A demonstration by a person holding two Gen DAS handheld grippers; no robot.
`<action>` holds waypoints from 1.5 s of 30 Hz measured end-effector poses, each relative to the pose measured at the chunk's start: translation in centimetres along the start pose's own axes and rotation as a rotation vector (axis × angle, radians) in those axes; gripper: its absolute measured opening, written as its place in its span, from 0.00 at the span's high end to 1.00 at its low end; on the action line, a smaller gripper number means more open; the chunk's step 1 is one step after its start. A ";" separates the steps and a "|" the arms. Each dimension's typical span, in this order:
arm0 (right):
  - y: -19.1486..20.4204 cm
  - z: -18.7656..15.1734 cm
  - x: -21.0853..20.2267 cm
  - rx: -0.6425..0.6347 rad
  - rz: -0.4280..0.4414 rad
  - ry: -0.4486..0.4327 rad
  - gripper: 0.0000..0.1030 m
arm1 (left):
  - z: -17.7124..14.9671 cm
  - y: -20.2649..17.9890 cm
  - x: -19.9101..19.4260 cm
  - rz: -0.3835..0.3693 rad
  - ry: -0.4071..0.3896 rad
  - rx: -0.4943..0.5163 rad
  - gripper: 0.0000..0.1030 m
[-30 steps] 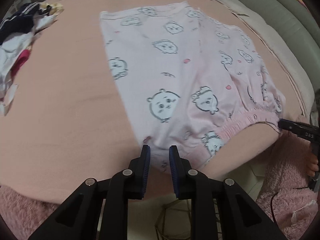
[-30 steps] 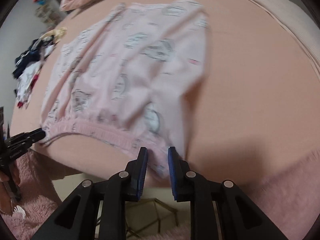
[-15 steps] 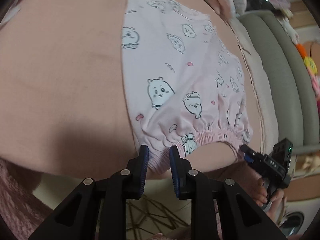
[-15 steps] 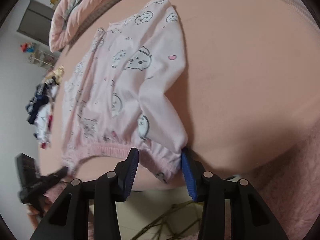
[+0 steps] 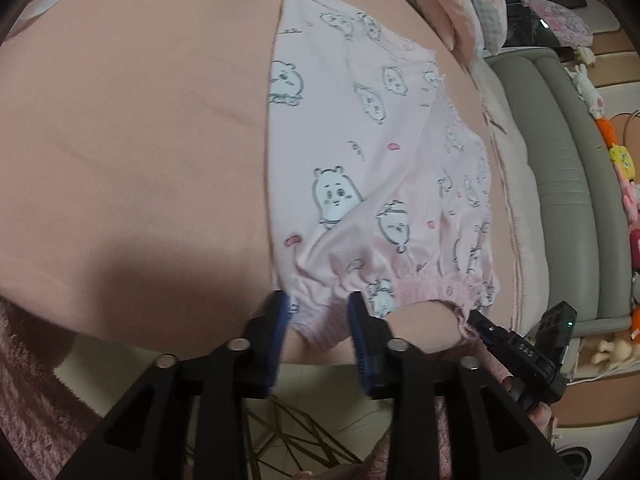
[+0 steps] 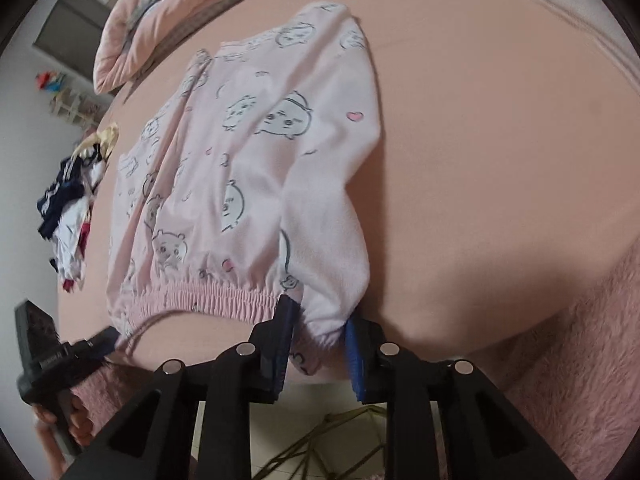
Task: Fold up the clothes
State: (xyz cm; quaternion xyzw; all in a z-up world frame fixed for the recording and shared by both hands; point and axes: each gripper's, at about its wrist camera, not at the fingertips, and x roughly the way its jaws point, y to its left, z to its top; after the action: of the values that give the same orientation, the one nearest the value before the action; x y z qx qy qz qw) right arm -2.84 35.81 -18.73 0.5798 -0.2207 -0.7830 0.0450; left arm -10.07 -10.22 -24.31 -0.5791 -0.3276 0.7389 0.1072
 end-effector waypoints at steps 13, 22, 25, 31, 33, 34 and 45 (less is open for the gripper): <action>2.7 -0.7 0.6 -0.114 -0.138 -0.027 0.74 | -0.7 -0.7 -0.3 0.137 -0.027 0.024 0.42; 1.8 -0.1 2.1 -0.006 0.058 0.019 0.86 | -0.5 -1.2 1.6 -0.031 -0.005 0.001 0.96; 1.4 0.4 2.6 0.024 0.105 0.030 0.86 | -0.3 0.0 2.1 -0.084 0.027 -0.060 0.95; 5.3 0.5 -0.1 -0.077 0.164 -0.070 0.94 | -0.1 -3.2 -3.9 -0.114 -0.137 0.044 0.97; 7.5 1.4 -1.8 -0.114 0.173 -0.132 0.94 | 0.0 -3.9 -6.6 -0.115 -0.183 0.087 0.97; 8.5 1.8 -2.7 -0.128 0.178 -0.157 0.94 | 0.1 -4.0 -7.8 -0.113 -0.197 0.105 0.97; 2.4 0.4 0.4 -0.008 0.115 0.016 0.89 | -1.0 0.3 -1.2 -0.091 -0.031 -0.016 0.95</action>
State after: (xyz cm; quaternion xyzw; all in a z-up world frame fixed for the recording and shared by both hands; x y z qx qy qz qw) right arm -3.74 33.64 -18.03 0.5723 -0.2501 -0.7753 0.0943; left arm -8.73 -10.73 -23.70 -0.5529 -0.3610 0.7395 0.1310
